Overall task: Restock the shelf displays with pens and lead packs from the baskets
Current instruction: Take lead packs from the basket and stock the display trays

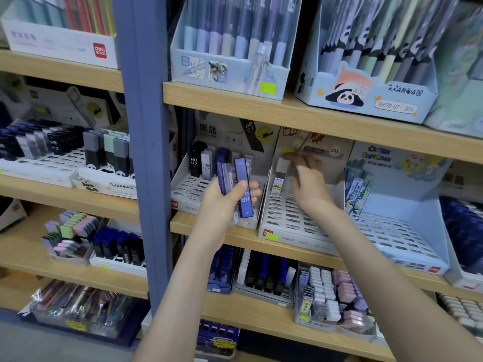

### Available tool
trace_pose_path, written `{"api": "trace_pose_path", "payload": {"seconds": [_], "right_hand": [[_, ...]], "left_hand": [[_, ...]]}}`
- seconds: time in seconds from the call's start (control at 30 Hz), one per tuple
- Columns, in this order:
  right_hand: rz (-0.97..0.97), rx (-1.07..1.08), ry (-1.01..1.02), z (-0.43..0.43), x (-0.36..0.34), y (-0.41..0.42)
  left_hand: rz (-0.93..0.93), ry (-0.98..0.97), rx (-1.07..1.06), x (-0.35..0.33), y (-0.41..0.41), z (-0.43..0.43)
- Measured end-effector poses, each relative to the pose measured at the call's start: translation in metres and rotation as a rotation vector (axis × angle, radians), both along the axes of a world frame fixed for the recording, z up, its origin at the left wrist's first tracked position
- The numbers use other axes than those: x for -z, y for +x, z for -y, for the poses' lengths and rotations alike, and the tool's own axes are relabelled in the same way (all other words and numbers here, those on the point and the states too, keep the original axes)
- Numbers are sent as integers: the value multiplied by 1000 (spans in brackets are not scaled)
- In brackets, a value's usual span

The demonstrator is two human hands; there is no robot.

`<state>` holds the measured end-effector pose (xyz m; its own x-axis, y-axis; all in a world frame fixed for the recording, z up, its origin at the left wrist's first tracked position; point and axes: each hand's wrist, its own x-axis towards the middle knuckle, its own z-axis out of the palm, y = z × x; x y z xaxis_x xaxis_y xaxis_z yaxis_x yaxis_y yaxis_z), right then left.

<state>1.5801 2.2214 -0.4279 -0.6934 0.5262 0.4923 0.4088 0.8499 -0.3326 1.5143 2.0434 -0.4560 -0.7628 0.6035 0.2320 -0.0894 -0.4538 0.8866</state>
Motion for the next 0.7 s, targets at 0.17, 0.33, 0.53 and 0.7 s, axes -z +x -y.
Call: {"api": "trace_pose_path", "payload": {"seconds": [0.17, 0.33, 0.53, 0.7], "right_hand": [[96, 34, -64, 5, -2, 8], [83, -125, -42, 14, -3, 33], [-214, -188, 152, 8, 0, 113], [-440, 149, 156, -24, 10, 204]], "left_hand": [[3, -18, 13, 0, 6, -3], [-17, -44, 49, -3, 19, -10], [-126, -124, 186, -5, 65, -33], [-183, -183, 306, -5, 123, -72]]}}
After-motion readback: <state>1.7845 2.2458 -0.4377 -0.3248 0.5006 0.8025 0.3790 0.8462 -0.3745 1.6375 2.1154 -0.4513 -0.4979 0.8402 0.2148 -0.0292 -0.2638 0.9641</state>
